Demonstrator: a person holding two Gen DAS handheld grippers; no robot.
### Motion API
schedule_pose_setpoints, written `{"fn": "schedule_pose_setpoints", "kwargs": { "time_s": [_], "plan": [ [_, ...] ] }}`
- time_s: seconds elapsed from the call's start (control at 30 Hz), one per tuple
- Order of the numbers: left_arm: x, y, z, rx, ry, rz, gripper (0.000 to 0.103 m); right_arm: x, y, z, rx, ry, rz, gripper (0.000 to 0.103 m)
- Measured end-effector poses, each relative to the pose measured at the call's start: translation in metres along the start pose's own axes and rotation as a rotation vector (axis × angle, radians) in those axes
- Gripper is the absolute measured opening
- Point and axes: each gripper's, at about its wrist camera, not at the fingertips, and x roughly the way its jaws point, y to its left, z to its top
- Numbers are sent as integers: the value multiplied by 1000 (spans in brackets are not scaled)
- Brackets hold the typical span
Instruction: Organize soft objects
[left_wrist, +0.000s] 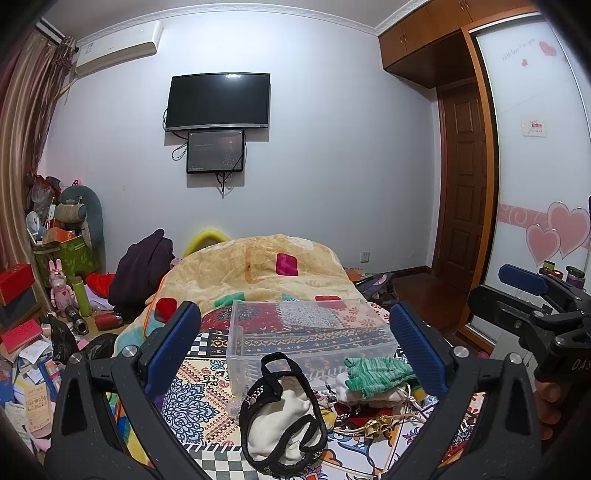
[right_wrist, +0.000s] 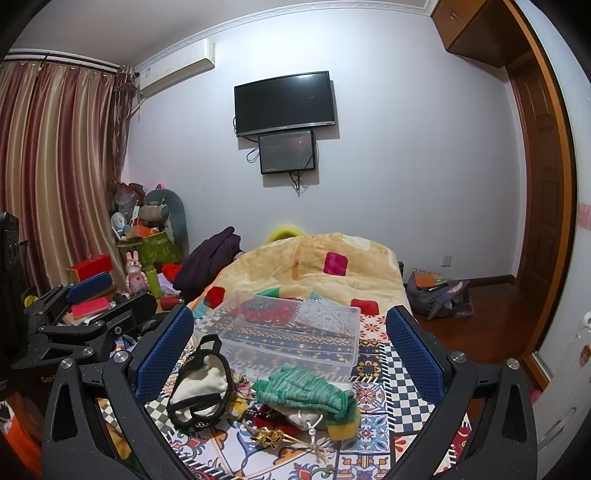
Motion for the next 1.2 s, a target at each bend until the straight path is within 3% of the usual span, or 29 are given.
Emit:
{"fn": "schedule_pose_setpoints", "kwargs": {
  "time_s": [0.9, 1.0, 1.2],
  "plan": [
    [-4, -3, 5, 6, -5, 2, 103, -3, 1, 1, 7, -8, 5, 103],
    [-1, -2, 5, 8, 13, 3, 103, -1, 1, 1, 5, 1, 1, 103],
    [14, 10, -10, 9, 102, 2, 103, 18, -6, -9, 6, 103, 20, 103]
  ]
}}
